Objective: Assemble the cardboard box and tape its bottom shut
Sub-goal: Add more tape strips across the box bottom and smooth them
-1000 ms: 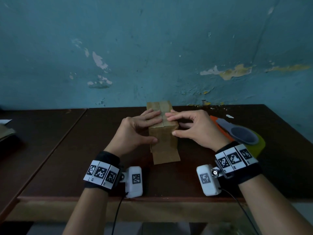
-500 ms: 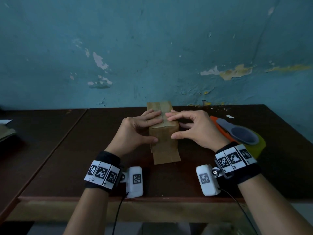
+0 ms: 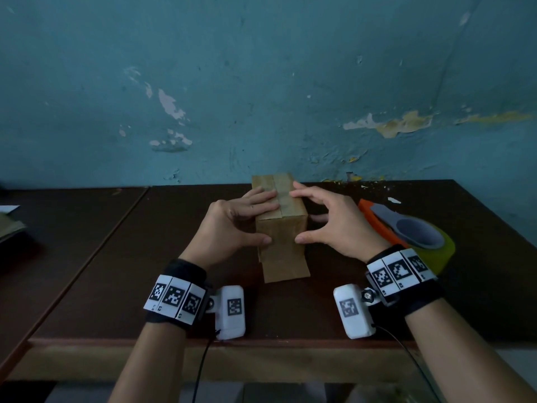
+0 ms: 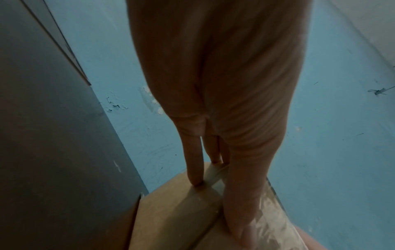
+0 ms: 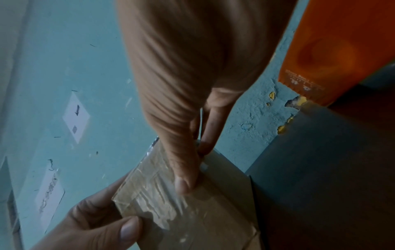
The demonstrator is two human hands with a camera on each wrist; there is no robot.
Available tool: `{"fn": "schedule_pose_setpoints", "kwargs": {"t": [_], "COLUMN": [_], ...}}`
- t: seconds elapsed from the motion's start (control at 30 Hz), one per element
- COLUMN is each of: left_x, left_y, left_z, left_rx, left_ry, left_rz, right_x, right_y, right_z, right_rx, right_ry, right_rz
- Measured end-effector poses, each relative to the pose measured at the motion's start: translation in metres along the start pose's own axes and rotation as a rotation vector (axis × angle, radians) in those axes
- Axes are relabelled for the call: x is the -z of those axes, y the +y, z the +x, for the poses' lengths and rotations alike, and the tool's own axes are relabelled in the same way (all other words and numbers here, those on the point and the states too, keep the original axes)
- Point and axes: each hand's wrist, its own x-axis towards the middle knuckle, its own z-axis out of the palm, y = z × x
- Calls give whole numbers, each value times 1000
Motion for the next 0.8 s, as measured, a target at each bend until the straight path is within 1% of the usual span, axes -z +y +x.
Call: {"fn": "schedule_pose_setpoints", "kwargs": {"t": [0.27,0.43,0.8], "left_x": [0,-2,-4], "left_y": [0,1,0], "left_z": [0,0,2], "left_rx": [1,20,4], "left_ry": [-3,28,50], "left_rz": [7,2,19], "right_x": [-2,-3,-6], "right_y": [1,2,-1], "right_z": [1,1,1], "right_rx": [-2,-8,-5], "right_ry": [30,26,70], "right_rz": [21,31,47]}}
